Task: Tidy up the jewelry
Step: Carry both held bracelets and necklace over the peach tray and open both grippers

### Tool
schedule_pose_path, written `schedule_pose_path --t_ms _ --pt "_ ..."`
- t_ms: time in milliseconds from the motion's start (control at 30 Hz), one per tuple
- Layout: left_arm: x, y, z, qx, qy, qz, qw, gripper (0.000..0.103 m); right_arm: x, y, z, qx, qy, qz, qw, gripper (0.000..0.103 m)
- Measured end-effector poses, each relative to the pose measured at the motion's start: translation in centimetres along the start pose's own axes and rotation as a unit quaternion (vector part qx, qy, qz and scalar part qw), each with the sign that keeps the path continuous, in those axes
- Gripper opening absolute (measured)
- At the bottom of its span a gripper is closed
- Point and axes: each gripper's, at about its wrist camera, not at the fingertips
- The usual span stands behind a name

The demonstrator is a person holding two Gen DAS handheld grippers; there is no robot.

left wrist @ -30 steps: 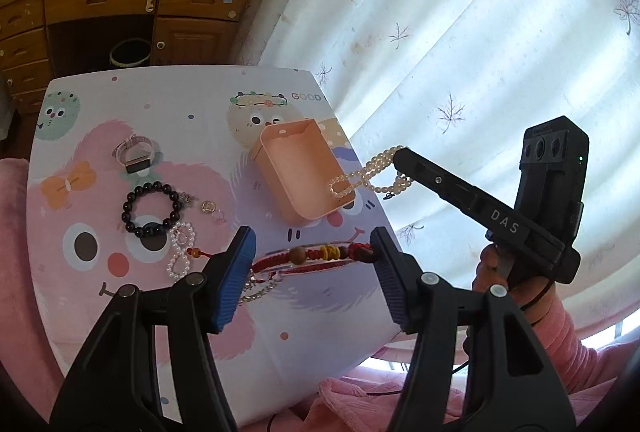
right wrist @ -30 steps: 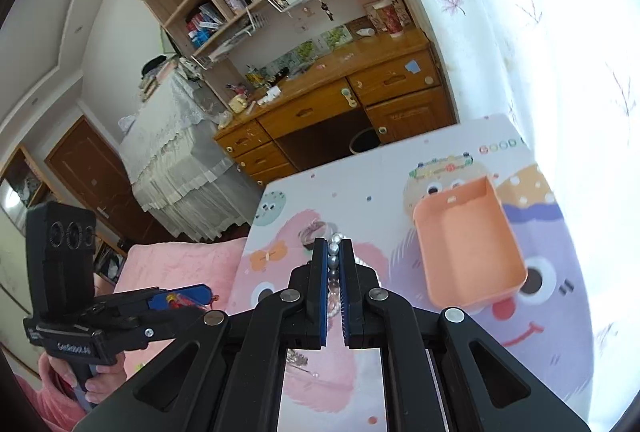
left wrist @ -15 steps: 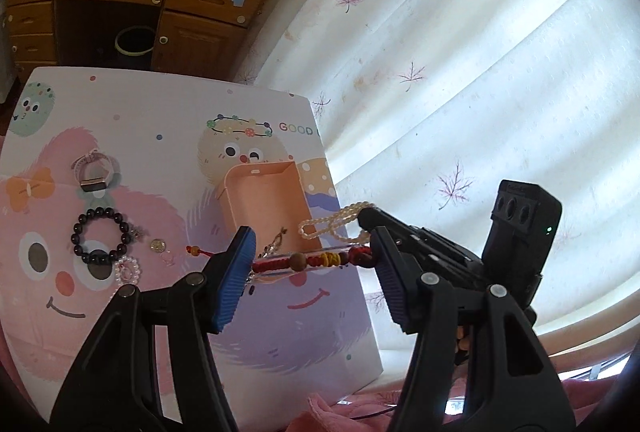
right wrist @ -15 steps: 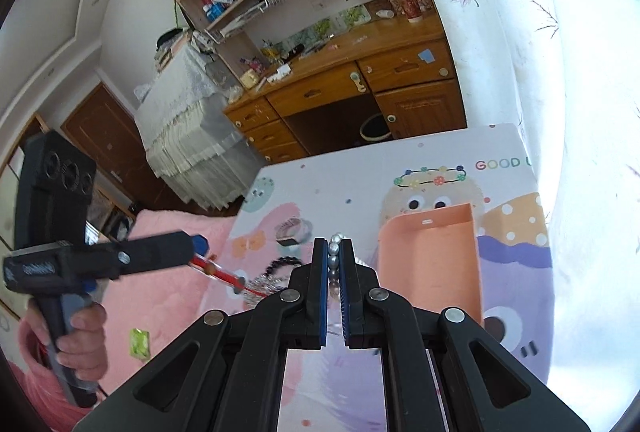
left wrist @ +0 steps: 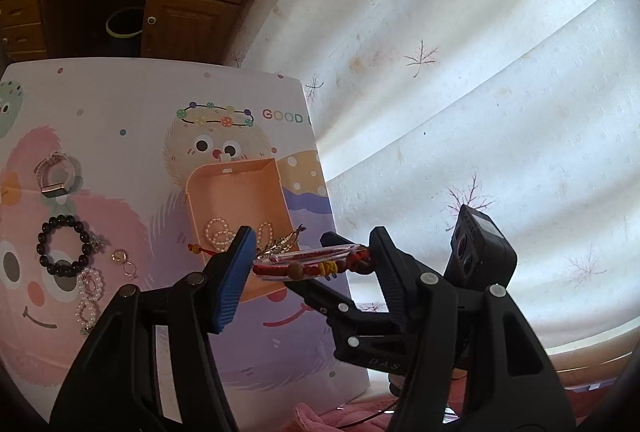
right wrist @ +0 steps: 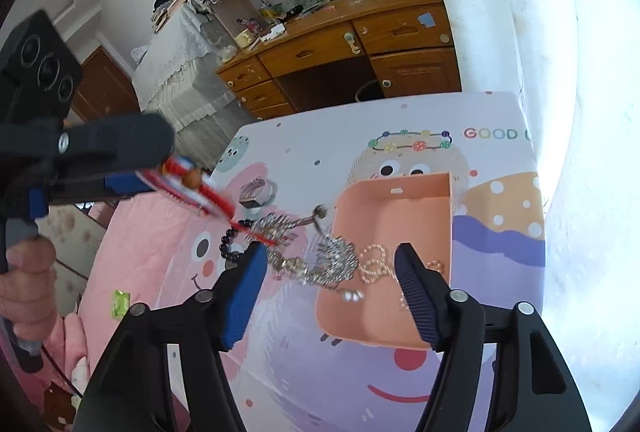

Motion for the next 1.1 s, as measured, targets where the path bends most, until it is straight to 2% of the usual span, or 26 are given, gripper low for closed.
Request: schedule_pose_path --t_ms 67,167,267,467,633,767,833,933,1100 --pt "0.6 0.3 0.5 0.004 -0.006 -0.004 1.0 0.036 0.6 -0.6 0.3 -0.007 -0.001 0.001 1.0 0.071" --pt "1.4 0.8 1.2 0.004 -0.024 -0.009 0.9997 0.036 1.4 -1.3 0.7 -0.011 -0.011 0.001 1.0 0.071" --pt "2.1 1.1 1.9 0.019 0.002 -0.012 0.9997 0.036 2.0 -1.8 1.5 0.001 -0.012 -0.009 1.0 0.071" --pt "2.8 0.6 1.5 0.012 0.017 -0.02 0.9996 0.036 2.3 -3.0 1.9 -0.005 -0.017 -0.023 1.0 0.072" --pt "1.8 -0.7 -0.1 0.002 0.051 -0.002 0.9987 0.036 2.0 -4.3 1.6 0.004 -0.015 -0.03 0.999 0.072" --pt "0.7 -2.8 -2.4 -0.018 0.078 0.017 0.9966 0.036 1.9 -5.4 1.4 0.01 -0.02 -0.035 0.999 0.072" --pt "0.2 -4.3 -4.0 -0.037 0.098 0.023 0.9943 0.036 1.9 -6.1 1.2 0.015 -0.023 -0.038 0.999 0.076" --pt "-0.7 -6.6 -6.5 -0.071 0.119 0.027 0.99 0.036 1.8 -7.3 0.9 0.027 -0.023 -0.045 0.998 0.081" --pt "-2.4 -11.1 -10.7 -0.114 0.167 0.033 0.9789 0.037 2.5 -9.5 -0.2 0.041 -0.03 -0.068 0.996 0.082"
Point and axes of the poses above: each gripper's, at about its wrist camera, not at the fingertips, and x roughly the way its jaws point, z to its right, y to its top, and after that the axes turned 2 degrees about -y, right-handed
